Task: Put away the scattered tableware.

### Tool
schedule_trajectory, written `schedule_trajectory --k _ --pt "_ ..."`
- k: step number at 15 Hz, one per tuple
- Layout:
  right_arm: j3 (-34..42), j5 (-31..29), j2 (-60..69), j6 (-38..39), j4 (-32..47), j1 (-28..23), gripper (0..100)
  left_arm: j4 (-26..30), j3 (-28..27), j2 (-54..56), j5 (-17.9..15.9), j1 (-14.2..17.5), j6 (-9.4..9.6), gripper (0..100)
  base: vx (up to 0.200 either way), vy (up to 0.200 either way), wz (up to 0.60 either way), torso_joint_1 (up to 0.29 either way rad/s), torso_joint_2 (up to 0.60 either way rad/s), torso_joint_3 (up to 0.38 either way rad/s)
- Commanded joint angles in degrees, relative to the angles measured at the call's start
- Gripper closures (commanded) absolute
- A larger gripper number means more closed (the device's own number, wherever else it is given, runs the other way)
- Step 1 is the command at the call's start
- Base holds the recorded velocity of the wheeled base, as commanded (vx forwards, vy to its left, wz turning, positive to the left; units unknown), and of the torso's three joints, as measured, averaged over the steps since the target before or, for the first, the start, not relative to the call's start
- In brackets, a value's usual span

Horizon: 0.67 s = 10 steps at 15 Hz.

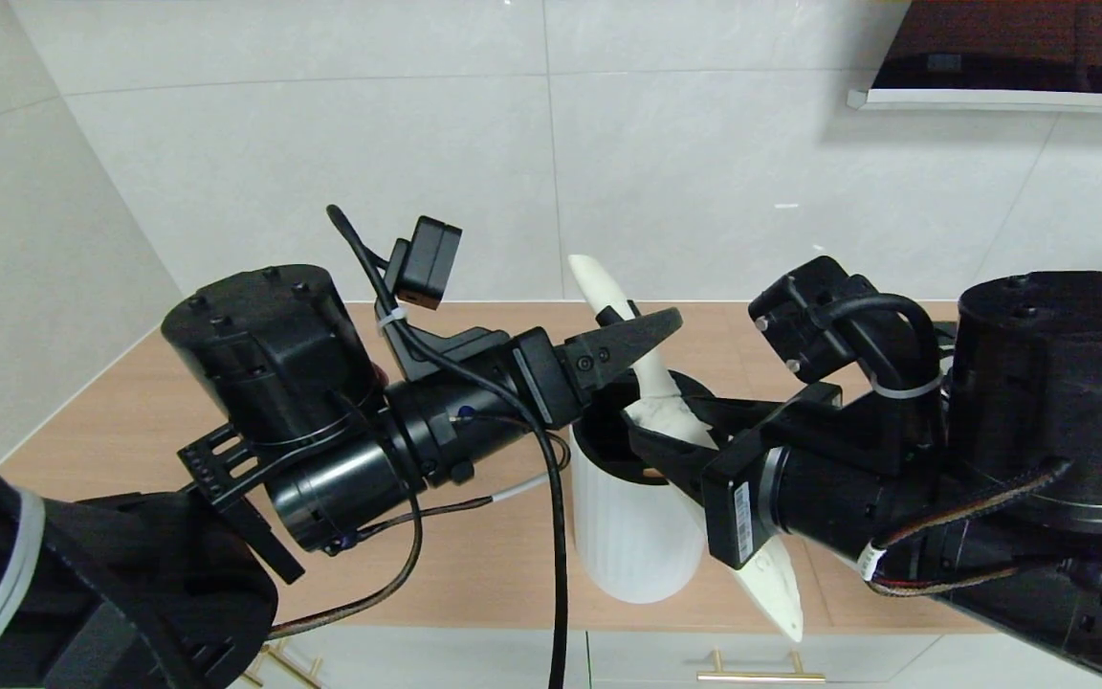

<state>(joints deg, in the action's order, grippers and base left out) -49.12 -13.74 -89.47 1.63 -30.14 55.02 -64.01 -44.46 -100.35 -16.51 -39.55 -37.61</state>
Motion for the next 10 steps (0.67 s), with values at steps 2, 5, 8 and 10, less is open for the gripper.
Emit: schedule_trajectory --k 2,5,8,10 --pt "0.1 0.0 -0.2 0.0 -0.5 0.1 100 -0.1 0.0 -0.3 0.0 0.0 -0.10 0 0.000 0.000 0.00 0.000 0.00 0.000" --pt "1.2 0.0 -0.2 -0.1 -2.1 1.9 100 -0.1 -0.2 -0.2 0.0 0.0 -0.10 0 0.000 0.000 0.00 0.000 0.00 0.000" --pt "1.3 -0.1 -0.1 -0.1 -2.1 2.1 100 0.0 -0.2 -0.1 0.0 0.0 -0.10 0 0.000 0.000 0.00 0.000 0.00 0.000" --pt "1.4 -0.1 0.0 -0.1 -2.1 2.1 100 0.0 -0.2 -0.2 0.1 0.0 -0.10 100 0.000 0.000 0.00 0.000 0.00 0.000"
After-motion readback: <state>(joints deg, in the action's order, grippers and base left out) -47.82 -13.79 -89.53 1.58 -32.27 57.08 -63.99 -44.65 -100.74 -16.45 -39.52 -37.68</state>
